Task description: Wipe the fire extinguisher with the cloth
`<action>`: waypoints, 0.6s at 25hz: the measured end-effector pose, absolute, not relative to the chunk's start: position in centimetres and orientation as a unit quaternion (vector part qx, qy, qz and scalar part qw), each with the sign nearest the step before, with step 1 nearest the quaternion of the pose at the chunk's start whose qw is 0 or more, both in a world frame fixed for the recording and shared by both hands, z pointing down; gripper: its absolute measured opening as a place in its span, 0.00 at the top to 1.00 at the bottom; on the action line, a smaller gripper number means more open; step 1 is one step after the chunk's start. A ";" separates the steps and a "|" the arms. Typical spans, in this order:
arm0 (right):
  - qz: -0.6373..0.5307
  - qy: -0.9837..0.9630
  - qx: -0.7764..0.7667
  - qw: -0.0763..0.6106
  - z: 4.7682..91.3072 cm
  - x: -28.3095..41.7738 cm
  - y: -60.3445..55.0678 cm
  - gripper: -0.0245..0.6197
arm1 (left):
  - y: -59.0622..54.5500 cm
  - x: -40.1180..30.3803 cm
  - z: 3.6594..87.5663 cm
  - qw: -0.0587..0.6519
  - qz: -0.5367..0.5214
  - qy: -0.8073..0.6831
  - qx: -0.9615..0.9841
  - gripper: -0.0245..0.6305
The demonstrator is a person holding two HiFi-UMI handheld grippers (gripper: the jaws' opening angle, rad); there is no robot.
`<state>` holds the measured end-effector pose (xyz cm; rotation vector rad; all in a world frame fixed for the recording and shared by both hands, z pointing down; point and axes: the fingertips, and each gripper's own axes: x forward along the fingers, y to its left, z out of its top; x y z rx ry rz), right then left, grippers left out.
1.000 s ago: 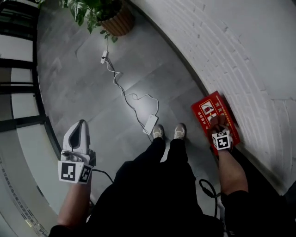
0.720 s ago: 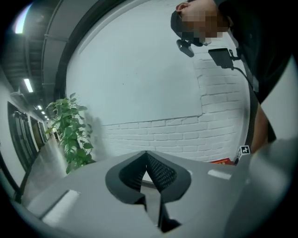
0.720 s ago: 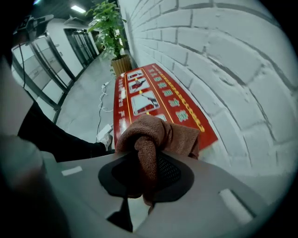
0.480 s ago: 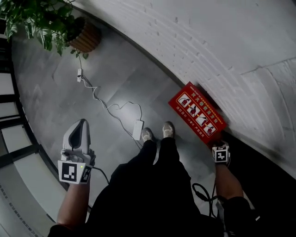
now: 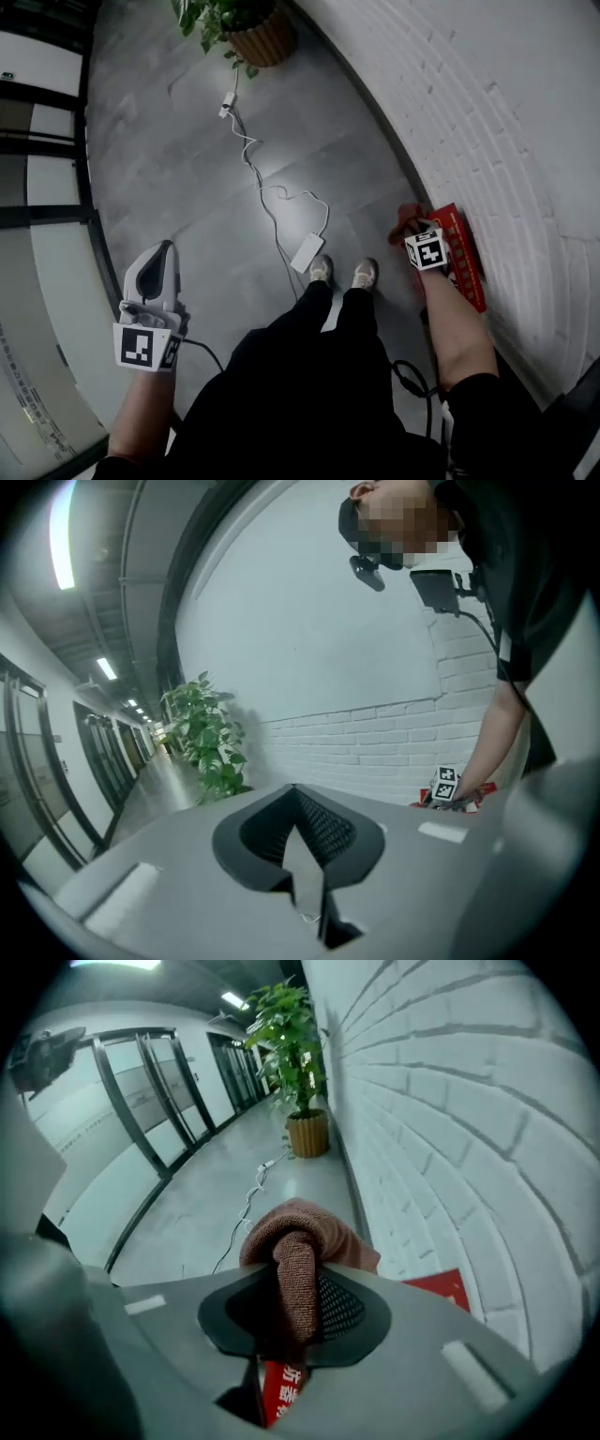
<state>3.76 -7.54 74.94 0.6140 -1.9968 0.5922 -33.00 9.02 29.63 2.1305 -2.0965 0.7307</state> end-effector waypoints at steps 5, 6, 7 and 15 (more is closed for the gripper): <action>0.256 -0.778 0.230 0.525 77.5 3.1 -6.1 0.84 | 13.3 -35.2 28.3 0.042 0.247 -0.721 0.646 0.96; 0.252 -0.780 0.233 0.523 77.5 3.8 -5.3 0.84 | 13.6 -35.2 28.3 0.044 0.245 -0.724 0.644 0.96; 0.246 -0.783 0.236 0.520 77.5 4.7 -4.3 0.84 | 13.6 -35.1 28.5 0.047 0.242 -0.724 0.644 0.96; 0.295 -0.747 0.292 0.520 76.5 17.3 7.2 0.85 | 6.0 -29.6 29.6 0.036 0.203 -0.653 0.728 0.96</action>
